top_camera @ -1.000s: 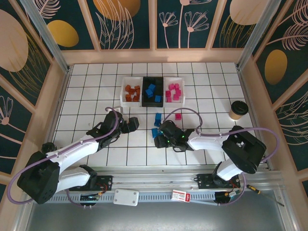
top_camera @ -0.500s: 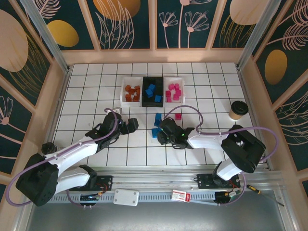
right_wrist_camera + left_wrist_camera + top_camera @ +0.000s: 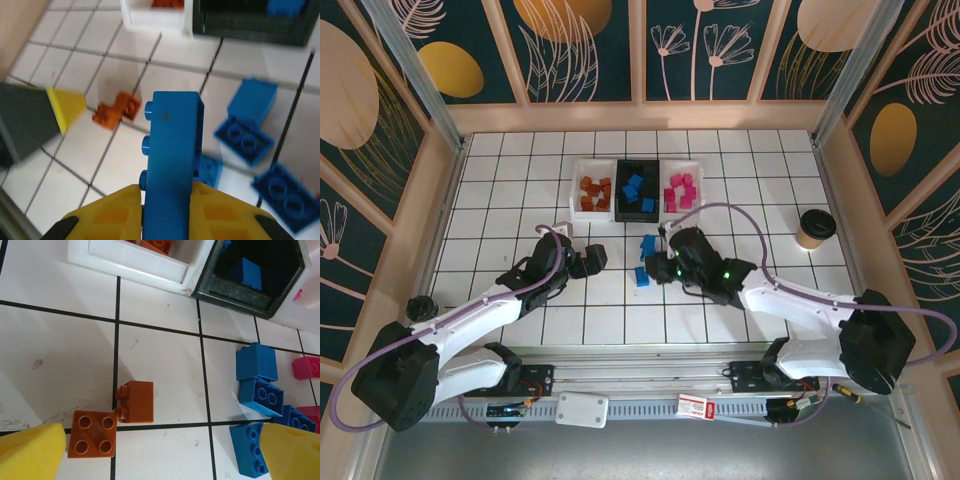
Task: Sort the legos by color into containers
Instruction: Place the lego in the container.
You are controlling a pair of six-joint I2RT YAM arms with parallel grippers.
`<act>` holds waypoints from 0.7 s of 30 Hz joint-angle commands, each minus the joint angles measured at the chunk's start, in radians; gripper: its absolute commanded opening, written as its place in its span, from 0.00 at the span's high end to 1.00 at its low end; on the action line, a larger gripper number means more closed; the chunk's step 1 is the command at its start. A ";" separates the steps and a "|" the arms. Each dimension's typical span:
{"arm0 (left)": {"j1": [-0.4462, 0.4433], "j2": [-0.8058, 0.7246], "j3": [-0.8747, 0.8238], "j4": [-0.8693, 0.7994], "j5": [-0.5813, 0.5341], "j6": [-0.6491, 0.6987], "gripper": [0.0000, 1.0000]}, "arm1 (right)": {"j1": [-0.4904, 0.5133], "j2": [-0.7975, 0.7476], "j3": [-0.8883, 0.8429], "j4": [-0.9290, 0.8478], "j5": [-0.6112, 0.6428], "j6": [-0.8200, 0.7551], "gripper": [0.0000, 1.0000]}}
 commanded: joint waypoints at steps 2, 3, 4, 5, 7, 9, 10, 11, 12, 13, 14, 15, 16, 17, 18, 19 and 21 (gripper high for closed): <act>-0.002 0.020 0.029 -0.023 0.017 -0.007 0.01 | -0.101 0.179 0.175 0.123 -0.072 -0.102 0.91; 0.000 0.024 0.032 -0.025 0.022 -0.008 0.01 | -0.122 0.231 0.220 0.136 -0.083 -0.107 0.90; -0.001 0.026 0.035 -0.028 0.027 -0.010 0.01 | -0.143 0.291 0.275 0.145 -0.089 -0.112 0.90; -0.001 0.027 0.036 -0.028 0.030 -0.012 0.01 | -0.160 0.353 0.334 0.143 -0.089 -0.121 0.90; -0.002 0.024 0.036 -0.031 0.035 -0.012 0.01 | -0.184 0.460 0.440 0.134 -0.082 -0.131 0.90; -0.001 0.021 0.036 -0.032 0.043 -0.010 0.01 | -0.205 0.553 0.533 0.121 -0.080 -0.129 0.90; -0.001 0.021 0.038 -0.031 0.051 -0.006 0.01 | -0.216 0.602 0.579 0.112 -0.079 -0.122 0.90; -0.001 0.021 0.038 -0.031 0.058 -0.001 0.01 | -0.225 0.645 0.618 0.103 -0.076 -0.114 0.90; -0.001 0.021 0.040 -0.031 0.066 0.002 0.01 | -0.232 0.676 0.652 0.094 -0.072 -0.107 0.89; -0.002 0.022 0.043 -0.032 0.073 0.006 0.01 | -0.239 0.706 0.686 0.086 -0.067 -0.104 0.87; -0.002 0.024 0.046 -0.032 0.080 0.009 0.01 | -0.241 0.729 0.711 0.079 -0.060 -0.103 0.84; -0.001 0.026 0.050 -0.032 0.089 0.012 0.01 | -0.242 0.750 0.740 0.066 -0.052 -0.103 0.77; -0.002 0.028 0.054 -0.032 0.097 0.017 0.02 | -0.244 0.767 0.768 0.051 -0.041 -0.106 0.66; -0.003 0.031 0.057 -0.031 0.108 0.020 0.02 | -0.244 0.775 0.785 0.038 -0.035 -0.108 0.58; -0.006 0.033 0.063 -0.031 0.115 0.024 0.02 | -0.243 0.773 0.791 0.033 -0.029 -0.107 0.52; -0.014 0.036 0.069 -0.032 0.118 0.027 0.03 | -0.244 0.759 0.782 0.037 -0.029 -0.106 0.48; -0.040 0.047 0.082 -0.033 0.111 0.029 0.03 | -0.242 0.710 0.723 0.070 -0.028 -0.099 0.45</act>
